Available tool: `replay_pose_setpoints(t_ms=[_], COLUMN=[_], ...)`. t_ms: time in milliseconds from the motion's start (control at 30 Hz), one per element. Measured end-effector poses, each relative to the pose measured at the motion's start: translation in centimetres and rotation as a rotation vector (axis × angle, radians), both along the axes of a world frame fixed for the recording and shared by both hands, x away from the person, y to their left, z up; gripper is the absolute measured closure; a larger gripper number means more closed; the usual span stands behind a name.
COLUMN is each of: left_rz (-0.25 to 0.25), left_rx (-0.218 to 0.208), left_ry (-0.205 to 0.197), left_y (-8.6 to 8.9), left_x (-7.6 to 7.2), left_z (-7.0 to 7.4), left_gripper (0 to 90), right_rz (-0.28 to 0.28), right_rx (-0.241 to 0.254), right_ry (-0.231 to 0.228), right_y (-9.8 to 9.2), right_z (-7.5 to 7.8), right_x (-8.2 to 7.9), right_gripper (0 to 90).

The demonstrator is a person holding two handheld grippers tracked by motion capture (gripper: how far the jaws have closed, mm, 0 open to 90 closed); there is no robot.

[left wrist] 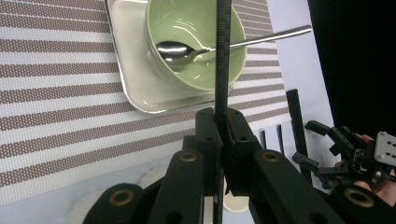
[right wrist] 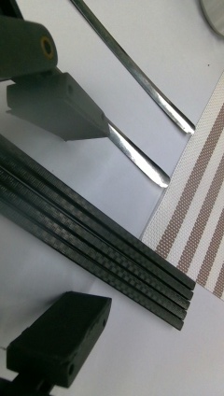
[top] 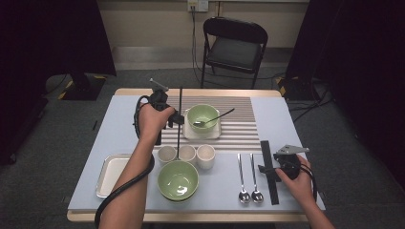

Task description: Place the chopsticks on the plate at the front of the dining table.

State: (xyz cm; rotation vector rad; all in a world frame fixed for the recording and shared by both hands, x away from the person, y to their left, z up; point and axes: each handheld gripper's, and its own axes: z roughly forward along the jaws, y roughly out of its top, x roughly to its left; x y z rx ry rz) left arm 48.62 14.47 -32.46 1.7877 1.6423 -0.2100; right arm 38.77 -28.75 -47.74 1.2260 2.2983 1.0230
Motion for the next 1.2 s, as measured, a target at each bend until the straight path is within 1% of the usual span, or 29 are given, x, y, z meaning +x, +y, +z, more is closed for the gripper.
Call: replay_pose_setpoints(t_ms=[33, 67, 133, 167, 233, 267, 300, 333, 433, 467, 500, 533, 600, 733, 833, 1033, 1067, 1100, 1133, 1167, 1200], left_rz=[-0.006, 0.001, -0.001, 0.006, 0.013, 0.013, 0.003, 0.012, 0.014, 0.012, 0.012, 0.012, 0.031, 0.031, 0.044, 0.045, 0.058, 0.058, 0.045, 0.051, 0.057], left_rx=[0.006, -0.005, -0.010, -0.003, -0.017, -0.017, -0.005, -0.019, -0.014, -0.007, -0.016, -0.016, -0.016, -0.008, -0.018, -0.009, -0.016, -0.016, -0.012, -0.019, -0.012], left_ry=[-0.003, -0.001, 0.001, -0.007, -0.006, -0.006, -0.011, -0.013, -0.018, -0.021, -0.023, -0.023, -0.021, -0.020, -0.018, -0.019, -0.015, -0.015, -0.011, -0.005, -0.005], left_y=[0.1, 0.2, 0.3, 0.3, 0.3, 0.3, 0.4, 0.4, 0.5, 0.6, 0.7, 0.7, 0.7, 0.8, 0.8, 0.7, 0.8, 0.8, 0.9, 0.9, 0.9], left_x=[0.1, 0.2, 0.3, 0.4, 0.6, 0.6, 0.7, 0.9, 1.1, 1.2, 1.4, 1.4, 1.6, 2.0, 2.3, 2.7, 2.9, 2.9, 3.1, 3.1, 3.2], left_z=[0.0, 0.0, 0.0, 0.0, 0.0, 0.0, 0.0, 0.0, -0.1, -0.2, -0.3, -0.3, -0.4, -0.4, -0.4, -0.3, -0.4, -0.4, -0.4, -0.5, -0.5], left_gripper=[86.0, 86.0, 86.0, 86.0, 86.0, 86.0, 86.0, 86.0, 86.0, 86.1, 86.0, 86.1, 86.0, 86.0, 86.0, 86.0, 86.0, 86.1, 86.0, 86.0, 86.1], right_rz=[0.001, 0.000, 0.001, 0.001, 0.000, 0.000, 0.000, 0.003, 0.005, 0.005, 0.005, 0.005, 0.005, 0.005, 0.002, 0.005, 0.007, 0.005, 0.004, 0.004, 0.006], right_rx=[0.001, 0.001, 0.001, 0.001, 0.001, 0.002, 0.002, -0.002, -0.008, -0.019, -0.019, -0.019, -0.017, -0.008, -0.015, -0.019, -0.019, -0.016, -0.016, -0.016, -0.017], right_ry=[-0.001, 0.000, -0.001, -0.001, 0.000, 0.000, 0.000, -0.003, -0.006, -0.009, -0.010, -0.009, -0.008, -0.005, -0.005, -0.009, -0.010, -0.008, -0.008, -0.008, -0.010], right_y=[0.0, 0.0, 0.0, 0.0, 0.0, 0.0, 0.0, 0.0, 0.1, 0.2, 0.2, 0.2, 0.1, 0.1, 0.1, 0.2, 0.1, 0.1, 0.1, 0.1, 0.1], right_z=[0.0, 0.0, 0.0, 0.0, 0.0, 0.0, 0.0, 0.0, 0.0, 0.0, -0.1, -0.1, 0.0, 0.0, 0.0, -0.1, 0.0, 0.0, 0.0, 0.0, -0.1], right_x=[0.0, 0.0, 0.0, 0.0, 0.0, 0.0, 0.0, 0.0, 0.0, 0.0, 0.0, 0.0, 0.0, 0.0, 0.0, 0.0, 0.0, 0.0, 0.0, 0.0, 0.0], right_gripper=[14.5, 14.5, 14.5, 14.5, 14.5, 14.5, 14.5, 14.5, 14.5, 14.4, 14.4, 14.4, 14.5, 14.5, 14.5, 14.5, 14.5, 14.5, 14.5, 14.5, 14.4])
